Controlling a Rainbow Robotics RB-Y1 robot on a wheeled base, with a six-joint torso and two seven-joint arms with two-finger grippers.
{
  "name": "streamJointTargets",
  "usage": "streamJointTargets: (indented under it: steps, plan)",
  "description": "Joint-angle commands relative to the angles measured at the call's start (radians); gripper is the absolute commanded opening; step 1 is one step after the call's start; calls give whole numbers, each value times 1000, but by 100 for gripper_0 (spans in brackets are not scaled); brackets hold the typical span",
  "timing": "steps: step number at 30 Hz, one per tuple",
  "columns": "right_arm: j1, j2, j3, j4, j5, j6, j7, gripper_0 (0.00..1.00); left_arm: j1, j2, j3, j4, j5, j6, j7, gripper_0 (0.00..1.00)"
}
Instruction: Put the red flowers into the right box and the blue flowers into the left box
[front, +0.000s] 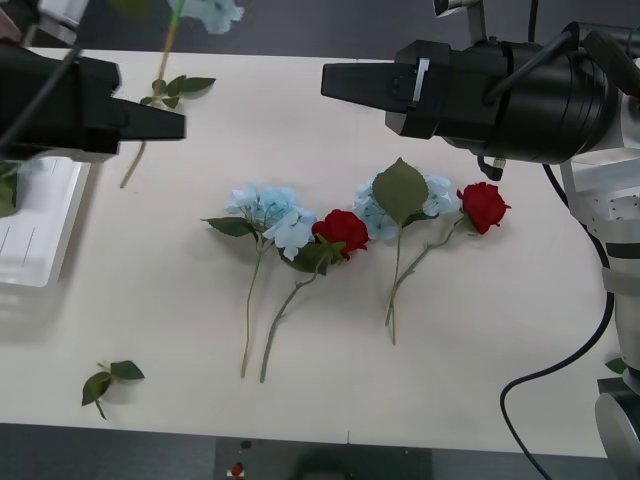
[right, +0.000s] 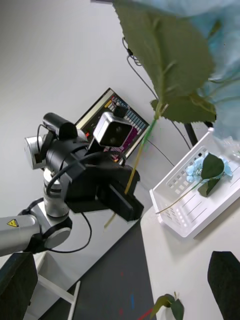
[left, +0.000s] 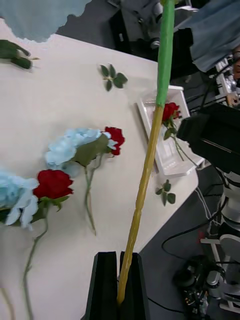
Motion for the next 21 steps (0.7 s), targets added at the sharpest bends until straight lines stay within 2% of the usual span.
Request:
streamJointTargets:
  steps: [1,6,9,13,21]
  plan:
    - [-44,2,-12,-20,-15,-4,21,100,94,94,118,35,26,47,-24,0]
    - [-31,-24,-32,-9,-10,-11,19,100,203,166,242,115,26,79,-79,0]
    - [-34,-65,-42,-13,-15,-22,13,100,289,218,302,213,20,78,-157,0]
    - [-30,-106,-35,-12,-6,-24,-56,100,359,266,339,362,-4,79,-280,0]
    - [4,-214,13,-15,109,-21,-363,100,381,297,336,629,-162,79,-470,0]
